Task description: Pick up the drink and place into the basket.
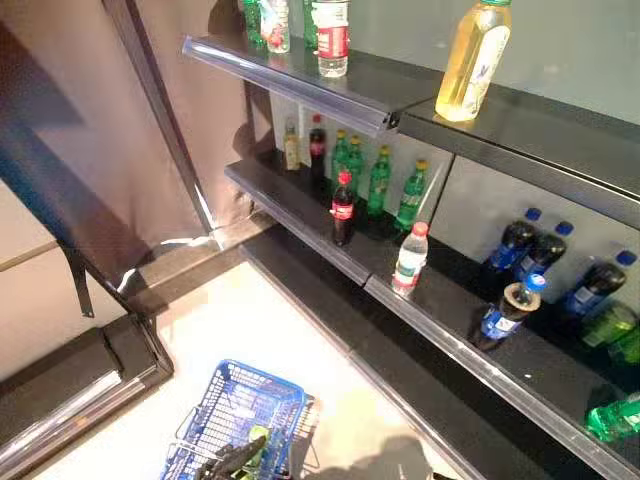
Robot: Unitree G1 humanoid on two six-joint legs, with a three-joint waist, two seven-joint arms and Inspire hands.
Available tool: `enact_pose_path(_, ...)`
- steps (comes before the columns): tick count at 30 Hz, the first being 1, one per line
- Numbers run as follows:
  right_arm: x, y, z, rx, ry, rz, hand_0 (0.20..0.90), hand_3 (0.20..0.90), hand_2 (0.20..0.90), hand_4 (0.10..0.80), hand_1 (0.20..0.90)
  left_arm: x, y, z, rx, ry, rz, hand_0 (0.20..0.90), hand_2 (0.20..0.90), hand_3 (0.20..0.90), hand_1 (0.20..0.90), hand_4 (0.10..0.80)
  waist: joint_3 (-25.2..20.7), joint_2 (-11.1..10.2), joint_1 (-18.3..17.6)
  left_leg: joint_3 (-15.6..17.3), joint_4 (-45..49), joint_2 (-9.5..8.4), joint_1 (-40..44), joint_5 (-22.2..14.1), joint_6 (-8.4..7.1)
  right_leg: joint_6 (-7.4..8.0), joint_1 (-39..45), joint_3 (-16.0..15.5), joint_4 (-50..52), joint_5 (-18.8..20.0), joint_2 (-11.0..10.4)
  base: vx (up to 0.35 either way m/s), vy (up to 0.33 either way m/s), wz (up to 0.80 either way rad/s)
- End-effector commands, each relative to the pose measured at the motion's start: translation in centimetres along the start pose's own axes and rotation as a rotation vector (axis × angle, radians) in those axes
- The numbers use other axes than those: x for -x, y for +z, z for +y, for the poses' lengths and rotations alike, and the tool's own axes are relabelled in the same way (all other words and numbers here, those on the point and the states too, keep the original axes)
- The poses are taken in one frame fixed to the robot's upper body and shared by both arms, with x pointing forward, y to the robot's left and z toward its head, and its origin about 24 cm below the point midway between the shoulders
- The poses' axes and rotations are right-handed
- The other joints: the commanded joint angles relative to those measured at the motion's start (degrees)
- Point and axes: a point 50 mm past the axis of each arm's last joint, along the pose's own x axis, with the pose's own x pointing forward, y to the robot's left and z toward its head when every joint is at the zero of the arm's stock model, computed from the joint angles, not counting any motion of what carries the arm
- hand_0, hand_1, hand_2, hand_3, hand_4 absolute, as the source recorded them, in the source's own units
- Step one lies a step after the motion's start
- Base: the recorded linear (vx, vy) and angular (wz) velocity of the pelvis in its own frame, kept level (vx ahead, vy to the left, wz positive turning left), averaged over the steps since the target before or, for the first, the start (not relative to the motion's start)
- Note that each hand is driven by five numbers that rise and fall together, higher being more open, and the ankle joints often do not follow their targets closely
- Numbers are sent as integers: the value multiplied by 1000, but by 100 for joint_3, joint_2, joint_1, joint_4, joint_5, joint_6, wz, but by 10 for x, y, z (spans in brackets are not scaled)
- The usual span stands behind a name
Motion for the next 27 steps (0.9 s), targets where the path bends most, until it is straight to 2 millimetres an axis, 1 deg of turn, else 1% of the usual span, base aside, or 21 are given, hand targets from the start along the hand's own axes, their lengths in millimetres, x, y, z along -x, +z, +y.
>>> enact_pose_path(1,0,-6,-2,51,-21,36,900,900,900,800,900,-4,24,-14,-109,-88,-109,300,300,200,300,100,93,-149,56,258,86,86,294,-332,21,142,-437,241,44,407,-221,0,0,0)
enact_pose_path(7,1,-8,-3,45,-22,38,900,900,900,800,900,-4,23,-13,-113,-103,-108,300,300,200,300,100,48,-112,20,297,1,50,310,-340,35,193,-451,252,-11,453,-264,-11,36,-6)
enact_pose_path(16,1,-9,-2,39,-22,41,900,900,900,800,900,-4,22,-12,-139,-103,-105,300,300,200,300,100,57,-77,-29,358,-11,-29,331,-403,98,240,-484,300,2,484,-309,-3,17,-3)
enact_pose_path(23,0,-8,0,48,-21,27,900,900,900,800,900,-4,24,-12,-126,-104,-115,300,300,200,300,100,114,-129,-43,374,109,-44,374,-466,145,187,-511,433,155,396,-244,17,-34,-2)
enact_pose_path(25,0,-6,-1,80,-23,17,900,900,900,800,900,-4,26,-11,-106,-100,-123,300,300,200,300,100,136,-161,-35,339,337,-56,328,-549,146,153,-518,481,178,389,-227,23,-72,-2)
enact_pose_path(27,0,-3,-1,120,-24,12,900,900,900,800,900,-4,26,-11,-55,-90,-133,300,300,200,300,100,201,-254,-17,379,985,-73,162,-746,132,88,-552,520,243,387,-249,14,-68,-4)
